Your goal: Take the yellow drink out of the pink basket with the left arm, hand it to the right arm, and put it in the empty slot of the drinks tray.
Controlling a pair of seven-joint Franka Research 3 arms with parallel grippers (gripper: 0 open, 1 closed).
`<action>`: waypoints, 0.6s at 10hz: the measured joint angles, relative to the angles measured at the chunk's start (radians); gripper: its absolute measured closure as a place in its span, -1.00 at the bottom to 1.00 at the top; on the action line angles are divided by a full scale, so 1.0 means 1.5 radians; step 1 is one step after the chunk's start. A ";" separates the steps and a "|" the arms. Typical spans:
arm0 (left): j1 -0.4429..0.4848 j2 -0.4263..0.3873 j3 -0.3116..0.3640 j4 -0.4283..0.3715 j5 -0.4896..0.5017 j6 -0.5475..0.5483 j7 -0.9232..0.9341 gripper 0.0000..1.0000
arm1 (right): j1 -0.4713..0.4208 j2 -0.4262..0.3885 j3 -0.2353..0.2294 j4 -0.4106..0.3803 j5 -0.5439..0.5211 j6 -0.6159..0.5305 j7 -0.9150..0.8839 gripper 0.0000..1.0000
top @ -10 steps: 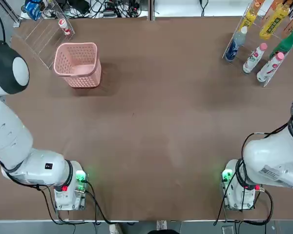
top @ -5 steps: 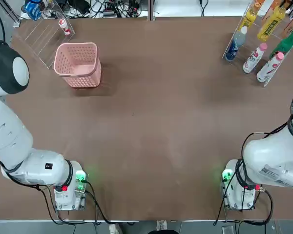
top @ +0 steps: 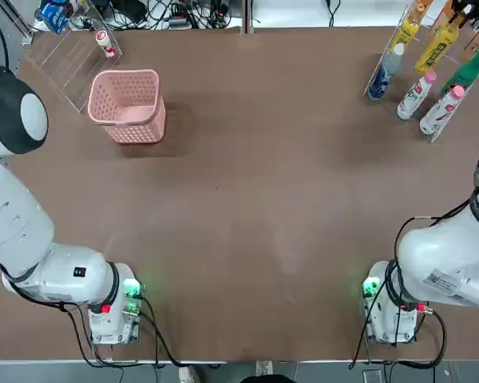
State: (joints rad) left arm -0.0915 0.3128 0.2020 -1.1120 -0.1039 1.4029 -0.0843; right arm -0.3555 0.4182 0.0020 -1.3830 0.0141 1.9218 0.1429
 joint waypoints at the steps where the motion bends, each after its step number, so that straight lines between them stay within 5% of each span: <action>1: 0.000 0.000 0.000 0.000 0.000 0.000 0.000 -0.99 | 0.000 0.000 0.000 -0.001 0.000 0.000 0.000 0.31; 6: 0.000 0.000 0.000 0.000 0.000 0.000 0.000 -0.99 | 0.000 -0.003 0.000 -0.006 0.000 -0.001 0.000 0.31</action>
State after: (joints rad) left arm -0.0915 0.3128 0.2020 -1.1120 -0.1039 1.4029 -0.0843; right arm -0.3553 0.4135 0.0024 -1.3921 0.0140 1.9209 0.1429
